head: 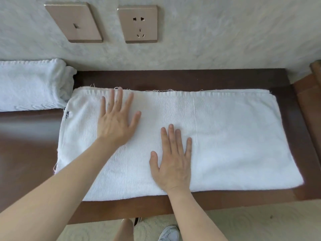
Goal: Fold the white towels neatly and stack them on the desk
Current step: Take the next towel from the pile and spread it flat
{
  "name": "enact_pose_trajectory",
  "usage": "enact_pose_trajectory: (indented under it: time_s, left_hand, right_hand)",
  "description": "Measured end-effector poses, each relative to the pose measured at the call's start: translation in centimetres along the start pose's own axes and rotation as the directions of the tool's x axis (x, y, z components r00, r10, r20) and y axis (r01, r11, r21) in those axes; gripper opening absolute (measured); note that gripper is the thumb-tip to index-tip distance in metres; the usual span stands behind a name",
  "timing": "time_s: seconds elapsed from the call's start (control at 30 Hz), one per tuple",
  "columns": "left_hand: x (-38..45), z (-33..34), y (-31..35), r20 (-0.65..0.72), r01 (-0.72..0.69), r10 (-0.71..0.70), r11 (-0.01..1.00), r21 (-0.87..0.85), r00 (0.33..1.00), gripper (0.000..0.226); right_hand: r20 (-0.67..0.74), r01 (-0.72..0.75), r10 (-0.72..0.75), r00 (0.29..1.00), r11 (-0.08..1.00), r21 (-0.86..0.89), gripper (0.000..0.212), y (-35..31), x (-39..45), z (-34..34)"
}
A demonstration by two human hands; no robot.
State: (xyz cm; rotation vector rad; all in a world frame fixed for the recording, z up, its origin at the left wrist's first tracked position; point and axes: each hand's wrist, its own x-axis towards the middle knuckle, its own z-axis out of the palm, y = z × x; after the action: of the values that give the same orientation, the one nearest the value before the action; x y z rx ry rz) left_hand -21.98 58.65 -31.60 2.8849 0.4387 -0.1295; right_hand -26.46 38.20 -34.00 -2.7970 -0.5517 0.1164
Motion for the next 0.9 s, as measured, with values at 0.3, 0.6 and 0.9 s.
enact_pose_trajectory:
  time_s: [0.3, 0.6, 0.9]
  left_hand:
    - [0.0, 4.4, 17.9, 0.1, -0.135, 0.16, 0.967, -0.216, 0.982, 0.062]
    - [-0.1, 6.8, 19.5, 0.044, -0.073, 0.075, 0.996, -0.057, 0.996, 0.067]
    - [0.0, 6.7, 19.9, 0.053, -0.084, 0.084, 0.996, -0.005, 0.995, 0.067]
  right_hand:
    - [-0.263, -0.305, 0.609, 0.748, 0.668, 0.679, 0.045, 6.6, 3.0, -6.1]
    - [0.09, -0.207, 0.231, 0.969, 0.954, -0.217, 0.062, 23.8, 7.8, -7.3]
    - [0.027, -0.204, 0.21, 0.977, 0.968, -0.144, 0.062, 20.4, 10.2, -7.5]
